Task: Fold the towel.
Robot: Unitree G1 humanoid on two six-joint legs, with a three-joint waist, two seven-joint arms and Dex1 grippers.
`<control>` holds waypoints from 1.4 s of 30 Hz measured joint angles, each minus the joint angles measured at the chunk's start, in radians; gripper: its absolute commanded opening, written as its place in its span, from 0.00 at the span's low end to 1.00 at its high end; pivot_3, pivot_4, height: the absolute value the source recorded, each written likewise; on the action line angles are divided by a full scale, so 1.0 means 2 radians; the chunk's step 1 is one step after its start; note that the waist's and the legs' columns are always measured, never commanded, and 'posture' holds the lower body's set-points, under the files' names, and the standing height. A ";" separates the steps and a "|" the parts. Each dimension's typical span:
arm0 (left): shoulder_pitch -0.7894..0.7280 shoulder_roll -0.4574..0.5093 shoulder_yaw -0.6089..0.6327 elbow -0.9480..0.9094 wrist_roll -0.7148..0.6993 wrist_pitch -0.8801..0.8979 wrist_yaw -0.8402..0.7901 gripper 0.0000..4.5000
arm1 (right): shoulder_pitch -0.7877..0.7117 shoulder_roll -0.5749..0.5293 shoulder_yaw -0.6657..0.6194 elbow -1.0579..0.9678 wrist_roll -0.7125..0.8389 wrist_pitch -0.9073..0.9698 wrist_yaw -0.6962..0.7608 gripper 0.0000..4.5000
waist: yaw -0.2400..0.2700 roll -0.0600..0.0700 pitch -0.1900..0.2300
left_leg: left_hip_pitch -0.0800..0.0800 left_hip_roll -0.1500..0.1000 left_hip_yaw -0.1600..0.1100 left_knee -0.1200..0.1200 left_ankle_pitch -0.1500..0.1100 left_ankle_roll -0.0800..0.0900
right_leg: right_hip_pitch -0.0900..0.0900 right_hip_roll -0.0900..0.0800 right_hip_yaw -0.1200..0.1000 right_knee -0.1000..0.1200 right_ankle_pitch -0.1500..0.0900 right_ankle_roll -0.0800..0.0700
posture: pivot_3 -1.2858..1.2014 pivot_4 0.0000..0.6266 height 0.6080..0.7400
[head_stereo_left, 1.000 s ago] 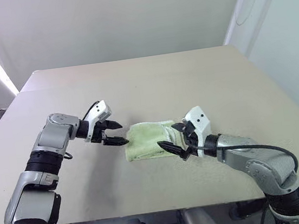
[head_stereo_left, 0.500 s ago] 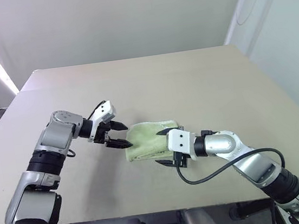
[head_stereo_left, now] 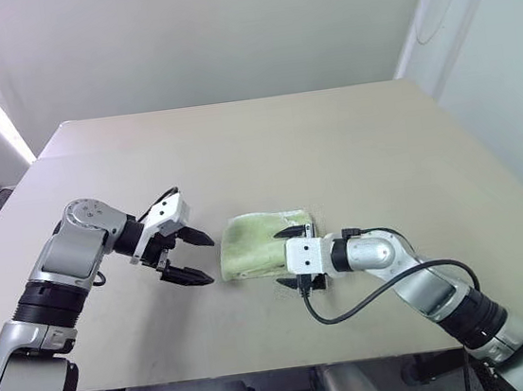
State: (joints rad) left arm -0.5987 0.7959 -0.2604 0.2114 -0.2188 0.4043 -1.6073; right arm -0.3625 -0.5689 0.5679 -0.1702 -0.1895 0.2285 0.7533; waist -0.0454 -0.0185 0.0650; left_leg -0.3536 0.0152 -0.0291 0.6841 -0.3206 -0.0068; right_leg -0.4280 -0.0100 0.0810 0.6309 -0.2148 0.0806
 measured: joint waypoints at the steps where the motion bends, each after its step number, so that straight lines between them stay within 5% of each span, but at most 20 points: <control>1: 0.001 0.000 0.000 -0.001 0.000 0.000 0.000 1.00 | 0.000 0.002 0.001 0.000 -0.006 -0.004 -0.001 1.00 | 0.000 0.000 0.000 | 0.000 0.000 0.000 0.000 0.000 0.000 | 0.000 0.000 0.000 0.000 0.000 0.000 | 0.52 0.00 0.79; 12: 0.004 0.004 -0.001 -0.006 0.012 -0.020 0.007 1.00 | -0.019 0.002 0.024 0.054 -0.114 -0.116 -0.059 1.00 | 0.000 0.000 0.000 | 0.006 0.000 0.000 0.000 0.000 0.000 | 0.006 0.000 0.000 0.000 0.000 0.000 | 0.52 0.00 0.79; 26: 0.002 0.009 0.000 -0.009 0.005 -0.006 0.001 1.00 | -0.018 0.002 0.023 0.065 -0.147 -0.145 -0.074 1.00 | -0.001 0.000 0.000 | 0.008 0.000 0.000 0.000 0.000 0.000 | 0.008 0.000 0.000 0.000 0.000 0.000 | 0.52 0.00 0.79; 29: -0.002 0.005 0.000 -0.008 0.004 -0.003 0.005 1.00 | -0.017 0.003 0.023 0.068 -0.151 -0.152 -0.075 0.87 | -0.001 0.000 0.000 | 0.008 0.000 0.000 0.000 0.000 0.000 | 0.008 0.000 0.000 0.000 0.000 0.000 | 0.52 0.00 0.79; 39: -0.002 -0.001 0.000 0.002 0.005 -0.001 0.020 1.00 | -0.009 0.004 0.024 0.090 -0.178 -0.166 -0.078 0.06 | -0.001 0.000 0.000 | 0.008 0.000 0.000 0.000 0.000 0.000 | 0.008 0.000 0.000 0.000 0.000 0.000 | 0.52 0.00 0.79; 42: -0.002 -0.004 0.001 0.002 0.004 0.000 0.024 1.00 | -0.009 0.007 0.023 0.094 -0.182 -0.166 -0.083 0.00 | -0.001 -0.001 0.000 | 0.008 0.000 0.000 0.000 0.000 0.000 | 0.007 0.000 0.000 0.000 0.000 0.000 | 0.52 0.00 0.79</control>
State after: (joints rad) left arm -0.6024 0.7870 -0.2577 0.2159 -0.2117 0.4048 -1.5603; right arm -0.3808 -0.5548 0.6130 0.0171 -0.5530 -0.1036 0.5879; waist -0.0481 -0.0195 0.0652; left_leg -0.3386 0.0151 -0.0297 0.6837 -0.3202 -0.0073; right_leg -0.4130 -0.0101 0.0813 0.6305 -0.2147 0.0798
